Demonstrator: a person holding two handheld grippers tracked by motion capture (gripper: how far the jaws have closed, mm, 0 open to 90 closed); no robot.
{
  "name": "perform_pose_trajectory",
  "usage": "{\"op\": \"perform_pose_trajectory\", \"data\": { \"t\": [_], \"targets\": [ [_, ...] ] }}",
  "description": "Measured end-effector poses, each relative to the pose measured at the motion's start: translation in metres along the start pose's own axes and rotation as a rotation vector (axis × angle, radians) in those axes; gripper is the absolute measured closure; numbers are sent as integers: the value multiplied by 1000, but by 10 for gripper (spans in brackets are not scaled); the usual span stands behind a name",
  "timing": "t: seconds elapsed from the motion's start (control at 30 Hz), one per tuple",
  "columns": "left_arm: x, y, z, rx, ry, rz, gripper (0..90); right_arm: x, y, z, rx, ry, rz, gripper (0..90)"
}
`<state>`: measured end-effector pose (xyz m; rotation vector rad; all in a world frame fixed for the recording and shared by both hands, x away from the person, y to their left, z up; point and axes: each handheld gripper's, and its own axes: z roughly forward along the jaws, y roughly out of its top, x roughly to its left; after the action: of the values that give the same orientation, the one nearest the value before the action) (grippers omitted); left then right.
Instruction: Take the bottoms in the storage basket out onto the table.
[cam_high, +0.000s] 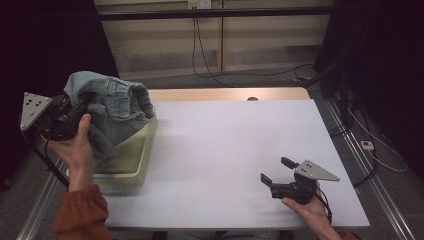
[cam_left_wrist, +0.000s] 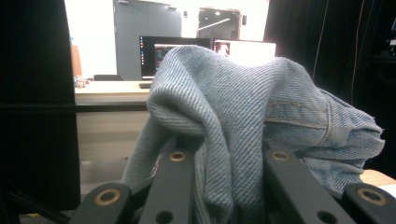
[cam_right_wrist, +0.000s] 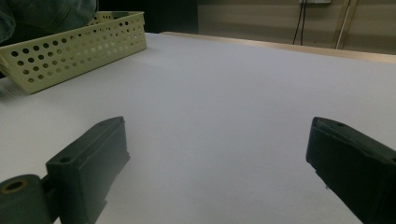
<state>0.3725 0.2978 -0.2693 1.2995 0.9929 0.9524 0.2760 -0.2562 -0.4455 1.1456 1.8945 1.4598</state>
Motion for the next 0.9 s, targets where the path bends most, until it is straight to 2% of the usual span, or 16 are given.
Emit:
{"op": "perform_pose_trajectory", "data": {
  "t": [0.5,0.9],
  "targets": [
    [-8,10,-5,-32,-31,5,800,0,0,1,-1,3,2,54],
    [-19,22,1,-46,-56,8,800,0,0,1,0,6,2,54]
  ]
}}
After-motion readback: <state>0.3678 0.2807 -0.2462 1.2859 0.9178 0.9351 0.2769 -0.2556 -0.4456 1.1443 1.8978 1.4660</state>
